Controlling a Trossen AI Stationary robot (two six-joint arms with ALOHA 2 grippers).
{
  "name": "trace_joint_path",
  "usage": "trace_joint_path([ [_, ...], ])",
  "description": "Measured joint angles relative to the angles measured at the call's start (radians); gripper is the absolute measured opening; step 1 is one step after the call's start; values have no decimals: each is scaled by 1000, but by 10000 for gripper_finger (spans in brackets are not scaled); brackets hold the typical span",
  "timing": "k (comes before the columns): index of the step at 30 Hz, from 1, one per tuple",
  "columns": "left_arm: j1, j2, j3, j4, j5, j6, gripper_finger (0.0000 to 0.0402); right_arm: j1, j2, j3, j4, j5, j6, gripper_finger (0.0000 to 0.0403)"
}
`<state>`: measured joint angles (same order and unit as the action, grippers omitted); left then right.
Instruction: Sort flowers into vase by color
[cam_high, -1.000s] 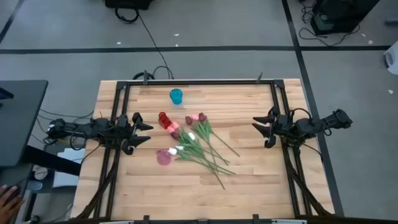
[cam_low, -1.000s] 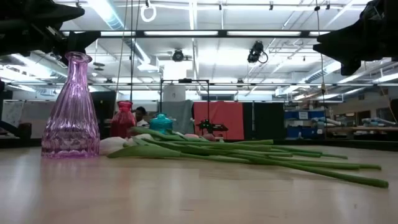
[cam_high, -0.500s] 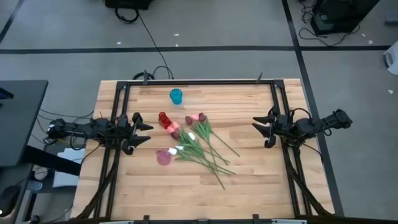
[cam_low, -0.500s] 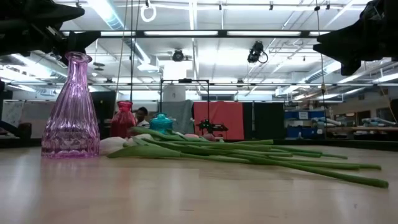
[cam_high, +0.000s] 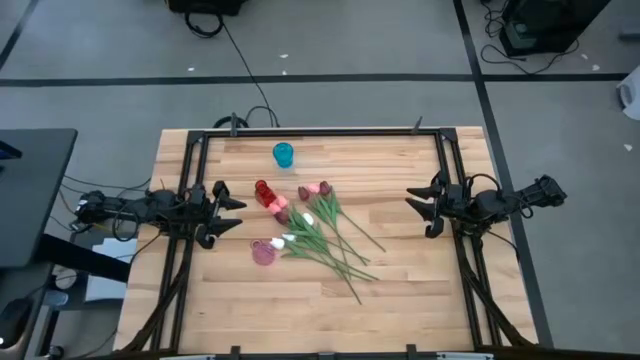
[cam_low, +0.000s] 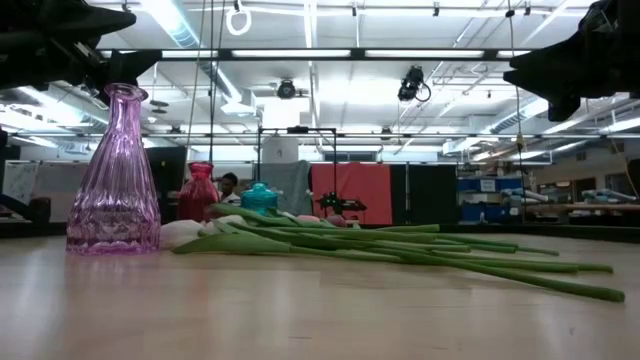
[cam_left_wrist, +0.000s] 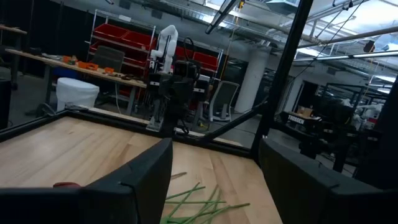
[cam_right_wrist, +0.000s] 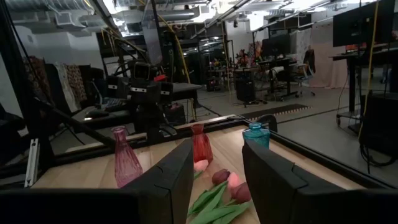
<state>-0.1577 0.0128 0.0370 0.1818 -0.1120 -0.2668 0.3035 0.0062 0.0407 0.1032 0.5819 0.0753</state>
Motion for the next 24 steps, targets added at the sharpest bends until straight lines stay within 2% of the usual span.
trace_joint_path([
  [24,0,0,0,14,0,0,245,0,0,0,0,0,0,149],
])
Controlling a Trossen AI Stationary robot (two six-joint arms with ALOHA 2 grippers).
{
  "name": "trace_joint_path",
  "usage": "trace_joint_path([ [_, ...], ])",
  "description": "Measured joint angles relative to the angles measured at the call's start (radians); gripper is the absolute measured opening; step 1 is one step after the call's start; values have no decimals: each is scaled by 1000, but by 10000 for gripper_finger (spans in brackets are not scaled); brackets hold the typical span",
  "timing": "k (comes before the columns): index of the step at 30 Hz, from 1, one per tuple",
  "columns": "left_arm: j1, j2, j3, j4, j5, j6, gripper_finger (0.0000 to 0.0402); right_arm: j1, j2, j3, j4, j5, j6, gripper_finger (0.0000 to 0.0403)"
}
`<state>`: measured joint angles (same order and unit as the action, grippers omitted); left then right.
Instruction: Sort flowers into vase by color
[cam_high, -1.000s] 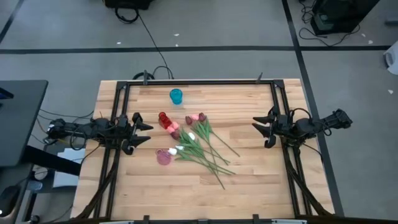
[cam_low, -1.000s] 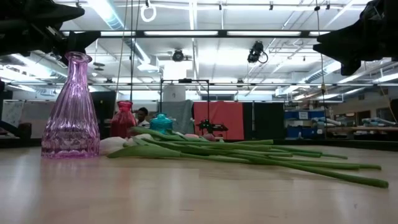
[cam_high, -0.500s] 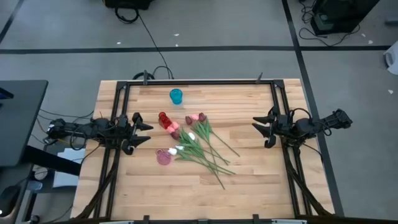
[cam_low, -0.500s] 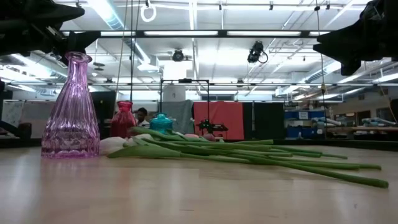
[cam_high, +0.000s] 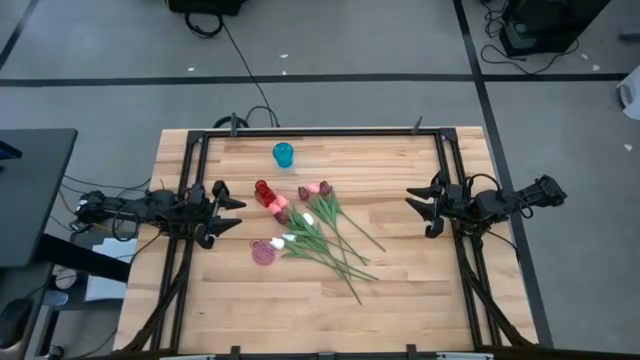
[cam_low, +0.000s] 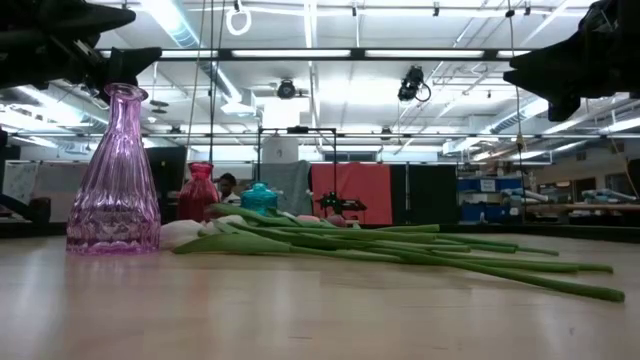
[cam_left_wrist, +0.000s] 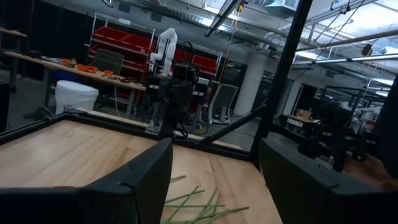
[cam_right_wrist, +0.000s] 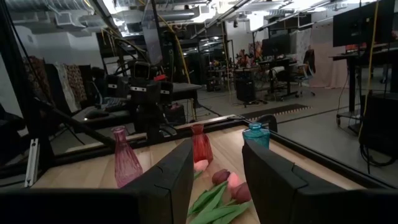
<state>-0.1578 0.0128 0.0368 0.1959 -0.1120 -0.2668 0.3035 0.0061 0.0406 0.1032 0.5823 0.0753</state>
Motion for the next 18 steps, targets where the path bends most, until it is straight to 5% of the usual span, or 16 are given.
trace_joint_path([
  [18,0,0,0,115,8,-112,245,0,0,0,253,-68,38,149],
])
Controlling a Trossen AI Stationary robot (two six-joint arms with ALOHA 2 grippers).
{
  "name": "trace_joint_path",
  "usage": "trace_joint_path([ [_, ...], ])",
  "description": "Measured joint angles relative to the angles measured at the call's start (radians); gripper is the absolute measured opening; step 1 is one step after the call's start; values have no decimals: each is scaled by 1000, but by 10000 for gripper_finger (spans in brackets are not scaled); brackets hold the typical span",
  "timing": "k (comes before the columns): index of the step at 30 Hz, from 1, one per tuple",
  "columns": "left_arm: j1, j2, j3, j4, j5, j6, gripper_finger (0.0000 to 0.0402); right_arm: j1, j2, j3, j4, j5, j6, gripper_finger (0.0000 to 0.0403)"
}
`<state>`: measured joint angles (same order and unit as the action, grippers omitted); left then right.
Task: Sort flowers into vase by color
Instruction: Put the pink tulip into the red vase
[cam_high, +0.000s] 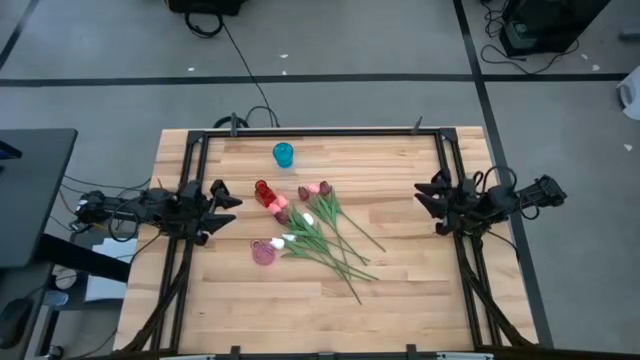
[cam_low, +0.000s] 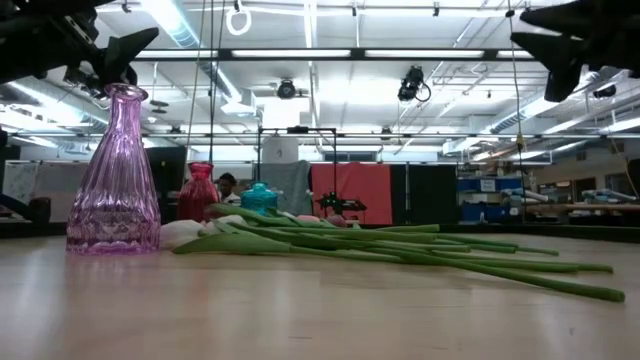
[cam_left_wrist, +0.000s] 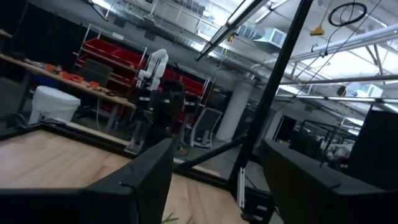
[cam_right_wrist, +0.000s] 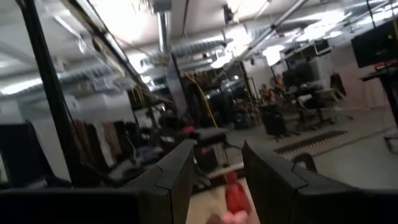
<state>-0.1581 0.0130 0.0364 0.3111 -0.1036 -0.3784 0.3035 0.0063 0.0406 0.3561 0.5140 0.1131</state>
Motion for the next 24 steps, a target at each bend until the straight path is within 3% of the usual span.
trace_joint_path([
  [9,-1,0,0,9,-14,6,245,0,0,0,90,-41,-11,149],
  [14,-1,10,-16,-13,-18,4,245,-1,20,7,39,39,5,149],
  [19,-1,66,-27,-18,-68,-19,245,-31,139,93,-228,67,135,149],
  [24,-1,170,-13,-18,-111,-19,245,-74,326,172,-253,32,166,149],
])
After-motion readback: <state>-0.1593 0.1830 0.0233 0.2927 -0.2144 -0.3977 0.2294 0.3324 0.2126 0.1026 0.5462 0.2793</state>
